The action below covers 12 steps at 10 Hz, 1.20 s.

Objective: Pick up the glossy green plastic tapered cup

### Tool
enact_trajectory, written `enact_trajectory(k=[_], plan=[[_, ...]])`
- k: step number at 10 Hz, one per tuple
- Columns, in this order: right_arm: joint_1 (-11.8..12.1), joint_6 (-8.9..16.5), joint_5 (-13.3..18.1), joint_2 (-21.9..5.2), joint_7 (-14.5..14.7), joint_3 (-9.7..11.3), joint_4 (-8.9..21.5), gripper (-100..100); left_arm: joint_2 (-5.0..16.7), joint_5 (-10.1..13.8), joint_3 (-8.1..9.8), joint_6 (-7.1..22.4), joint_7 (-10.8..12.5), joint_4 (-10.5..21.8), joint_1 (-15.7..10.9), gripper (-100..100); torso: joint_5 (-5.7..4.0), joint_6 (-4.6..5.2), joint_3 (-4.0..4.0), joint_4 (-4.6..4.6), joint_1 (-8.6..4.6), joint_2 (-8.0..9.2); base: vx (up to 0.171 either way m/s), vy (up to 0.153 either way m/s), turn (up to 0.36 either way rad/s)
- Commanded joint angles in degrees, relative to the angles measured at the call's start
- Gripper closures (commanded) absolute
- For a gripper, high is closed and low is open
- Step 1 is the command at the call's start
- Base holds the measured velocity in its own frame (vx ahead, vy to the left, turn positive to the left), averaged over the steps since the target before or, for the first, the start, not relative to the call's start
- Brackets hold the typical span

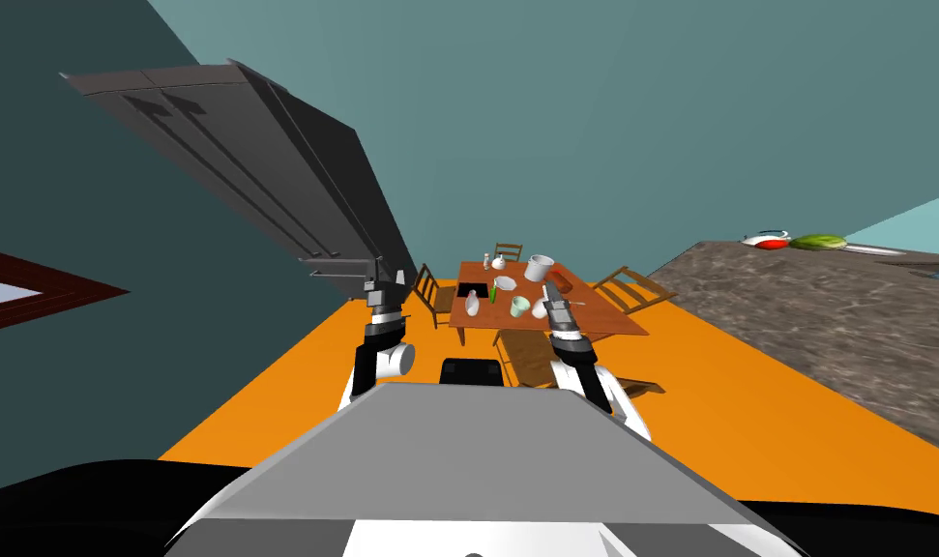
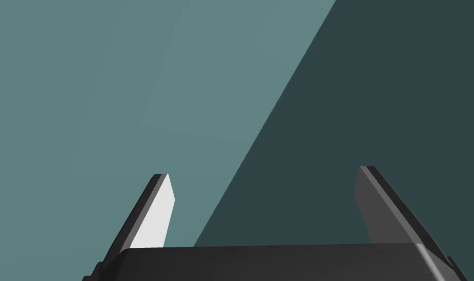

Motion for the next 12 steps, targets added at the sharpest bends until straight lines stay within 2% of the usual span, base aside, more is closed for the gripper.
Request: enact_trajectory(k=[1,3,4,5,6,7,8,9,10,11,12], plan=[[0.5,-0.4,1.9,-1.0,0.1,-0.1,0.9,-100,0.0,0.0,0.00,0.0,0.0,0.0,0.0,0,0.00,0.00,0.00,0.00,0.00,0.00,-0.040,0.018,0.056],[0.9,0.6,5.8,-4.9,0.1,-0.7,3.1,-100,0.0,0.0,0.00,0.0,0.0,0.0,0.0,0,-0.01,0.00,-0.01,0.00,-0.05,-0.02,-0.052,0.019,0.184],[0.9,0.6,7.2,-4.9,0.1,-0.7,3.1,-100,0.0,0.0,0.00,0.0,0.0,0.0,0.0,0,0.00,0.00,0.01,0.00,-0.04,0.02,-0.042,0.012,0.053],[1.2,1.2,8.9,-7.0,0.1,-1.0,4.3,-100,0.0,0.0,0.01,0.0,0.0,0.0,0.0,0,-0.01,0.04,0.00,0.00,-0.06,-0.01,-0.039,0.013,0.120],[1.2,1.2,10.2,-7.0,0.1,-1.0,4.3,-100,0.0,0.0,0.00,0.0,0.0,0.0,0.0,0,-0.01,0.01,-0.01,0.00,-0.06,-0.03,-0.040,0.010,0.076],[1.5,1.8,12.2,-9.2,0.1,-1.3,5.6,-100,0.0,0.0,0.01,0.0,0.0,0.0,0.0,0,-0.01,0.03,-0.02,0.00,-0.07,-0.03,-0.053,0.017,0.166],[1.5,1.8,13.3,-9.2,0.1,-1.3,5.6,-100,0.0,0.0,0.00,0.0,0.0,0.0,0.0,0,-0.01,0.00,0.00,0.00,-0.06,0.00,-0.044,0.012,0.092],[1.8,2.4,15.4,-11.5,0.1,-1.7,6.9,-100,0.0,0.0,0.01,0.0,0.0,0.0,0.0,0,-0.01,0.03,-0.01,0.00,-0.07,-0.02,-0.048,0.025,0.157],[1.8,2.4,16.5,-11.5,0.1,-1.7,6.9,-100,0.0,0.0,0.00,0.0,0.0,0.0,0.0,0,0.00,0.01,-0.01,0.00,-0.04,-0.01,-0.043,0.016,0.079],[2.1,3.1,18.7,-13.8,0.1,-2.1,8.2,-100,0.0,0.0,0.01,0.0,0.0,0.0,0.0,0,-0.01,0.04,-0.01,0.00,-0.06,-0.02,-0.049,0.019,0.167],[2.1,3.1,19.9,-13.8,0.1,-2.1,8.2,-100,0.0,0.0,0.00,0.0,0.0,0.0,0.0,0,-0.01,0.01,0.00,0.00,-0.06,0.00,-0.044,0.017,0.099]])
